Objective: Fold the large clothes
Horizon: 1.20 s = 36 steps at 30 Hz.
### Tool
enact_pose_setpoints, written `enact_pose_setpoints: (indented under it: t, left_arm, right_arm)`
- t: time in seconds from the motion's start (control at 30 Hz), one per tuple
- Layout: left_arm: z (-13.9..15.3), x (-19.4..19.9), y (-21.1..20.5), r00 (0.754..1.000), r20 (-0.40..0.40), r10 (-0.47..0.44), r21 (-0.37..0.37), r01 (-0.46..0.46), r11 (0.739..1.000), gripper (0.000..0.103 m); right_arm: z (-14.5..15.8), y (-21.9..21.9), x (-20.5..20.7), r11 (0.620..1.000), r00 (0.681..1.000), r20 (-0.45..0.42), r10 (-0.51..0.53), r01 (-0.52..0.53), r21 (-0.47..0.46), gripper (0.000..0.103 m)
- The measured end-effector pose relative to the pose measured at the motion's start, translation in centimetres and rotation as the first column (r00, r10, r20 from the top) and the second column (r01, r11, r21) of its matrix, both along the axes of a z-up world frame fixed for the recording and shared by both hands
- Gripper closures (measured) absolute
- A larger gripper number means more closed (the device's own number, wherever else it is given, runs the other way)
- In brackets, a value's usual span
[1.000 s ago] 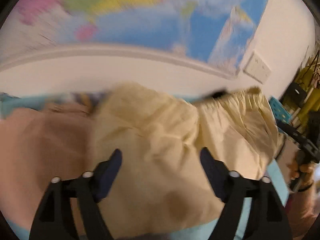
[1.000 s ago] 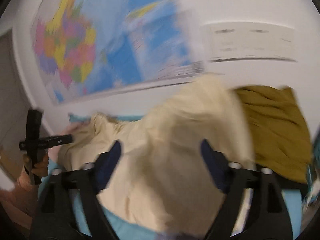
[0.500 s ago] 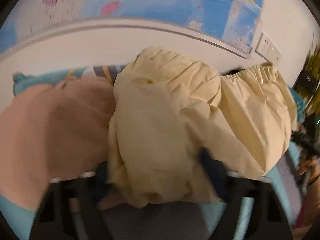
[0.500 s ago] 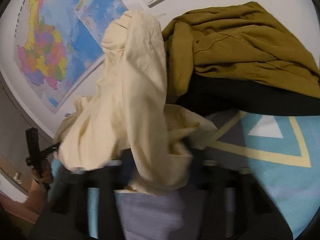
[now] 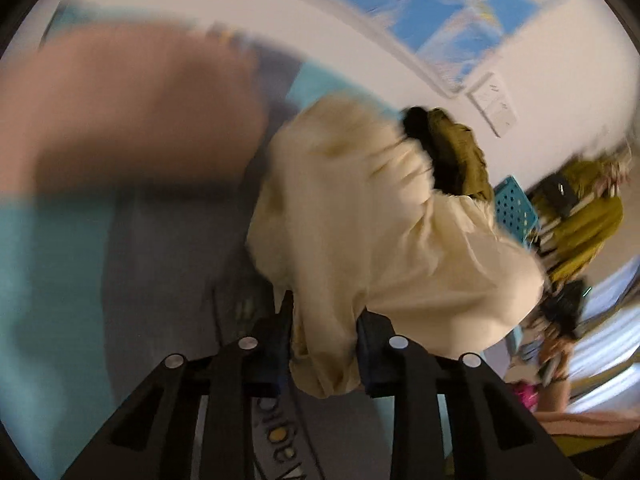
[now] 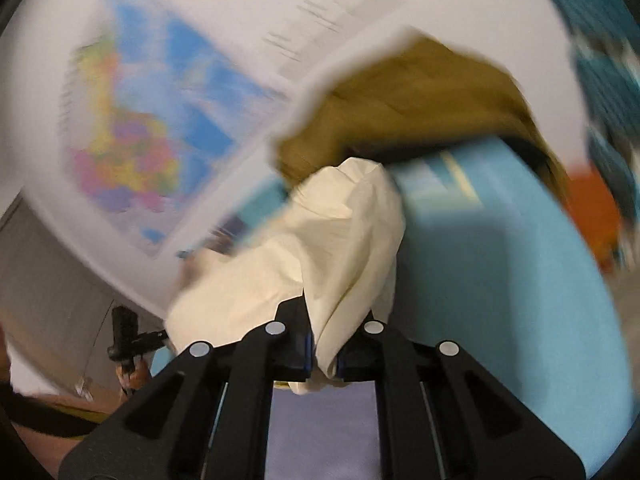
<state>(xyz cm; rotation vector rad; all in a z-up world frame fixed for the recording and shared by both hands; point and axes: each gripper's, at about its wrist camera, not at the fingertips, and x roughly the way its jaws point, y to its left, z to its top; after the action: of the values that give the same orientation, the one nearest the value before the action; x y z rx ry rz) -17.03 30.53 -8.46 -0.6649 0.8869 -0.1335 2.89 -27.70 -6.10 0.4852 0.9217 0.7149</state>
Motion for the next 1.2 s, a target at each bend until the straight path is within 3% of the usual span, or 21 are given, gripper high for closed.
enact_pose_setpoints:
  t: [0.03,0.07,0.1,0.17,0.2,0.27,0.3,0.37,0.47,0.57,0.67,0.77,0.83,0.93,1.0,1.1,1.2]
  left_arm:
    - [-0.3,-0.1,0.0,1.0,0.007,0.003,-0.007,-0.003,1.0,0.069]
    - [-0.4,-0.1,-0.2,1.0,0.012,0.012,0.008,-0.012,1.0,0.059]
    - [-0.2,-0.3,-0.2,1.0,0.013,0.026,0.032,-0.026,0.999,0.052]
    - [1.1,-0.1,-0.8,1.0,0.014,0.028,0.102,-0.03,0.994,0.051]
    - [1.9,0.0,-1.2,1.0,0.009,0.029,0.158,-0.03,0.987,0.045]
    - [3.9,-0.4,-2.2,0.999,0.03,0.032,0.297,-0.039,0.954,0.039]
    - [4.8,-0.6,-2.5,0.998,0.049,0.034,0.341,-0.048,0.939,0.037]
    - [6.7,-1.2,-3.0,0.995,0.091,0.04,0.412,-0.074,0.908,0.031]
    - [8.7,-0.8,-3.9,0.986,0.164,0.014,0.411,-0.081,0.908,0.027]
    - [8.8,1.6,-5.7,0.984,0.166,-0.059,0.409,-0.014,0.912,0.027]
    - [7.6,5.0,-8.0,0.987,0.109,-0.116,0.427,0.059,0.902,0.028]
    - [5.1,8.0,-9.3,0.992,0.021,-0.121,0.449,0.099,0.888,0.035]
    - [3.6,9.5,-9.2,0.996,-0.023,-0.083,0.488,0.083,0.869,0.038]
    - [2.9,10.5,-8.0,0.998,-0.037,-0.051,0.475,0.063,0.878,0.044]
    - [3.1,10.8,-7.5,0.998,-0.044,-0.035,0.454,0.051,0.89,0.048]
    - [4.1,10.1,-7.3,0.999,-0.023,-0.031,0.418,0.038,0.908,0.048]
    - [5.9,9.1,-8.5,0.996,0.056,-0.064,0.41,0.035,0.911,0.044]
  right_arm:
    - [-1.3,-0.1,-0.1,1.0,0.999,-0.034,-0.015,0.014,-0.021,0.095]
    - [-2.3,-0.1,-0.1,1.0,0.998,-0.059,-0.026,0.025,-0.016,0.094]
    - [-2.5,0.0,0.0,0.999,0.998,-0.056,-0.031,0.029,-0.028,0.092]
    - [-1.9,0.4,0.0,0.996,0.998,-0.041,-0.038,0.035,-0.077,0.083]
    - [-1.2,0.7,-0.1,0.991,0.999,-0.02,-0.045,0.042,-0.124,0.079]
    - [0.6,0.5,-0.5,0.971,0.995,0.043,-0.094,0.101,-0.215,0.045]
    - [1.6,0.0,-0.8,0.965,0.99,0.08,-0.118,0.133,-0.224,0.039]
    - [3.5,0.3,-1.4,0.961,0.978,0.162,-0.132,0.167,-0.221,0.038]
    - [5.2,3.5,-1.8,0.972,0.97,0.237,-0.046,0.098,-0.213,0.037]
    - [5.3,8.1,-1.9,0.962,0.96,0.266,0.093,-0.017,-0.274,0.037]
    - [3.6,12.7,-1.3,0.939,0.949,0.237,0.209,-0.127,-0.32,0.039]
    - [1.0,15.8,-0.5,0.881,0.941,0.221,0.257,-0.134,-0.454,0.046]
    - [-0.2,16.2,0.2,0.864,0.941,0.215,0.26,-0.128,-0.486,0.052]
    - [-1.1,14.6,1.7,0.906,0.969,0.156,0.191,-0.113,-0.407,0.061]
    - [-0.6,14.1,1.5,0.911,0.977,0.145,0.153,-0.083,-0.403,0.06]
    - [1.9,14.7,-0.1,0.923,0.964,0.207,0.167,-0.079,-0.377,0.052]
    - [4.4,16.4,-2.2,0.931,0.93,0.283,0.235,-0.132,-0.339,0.044]
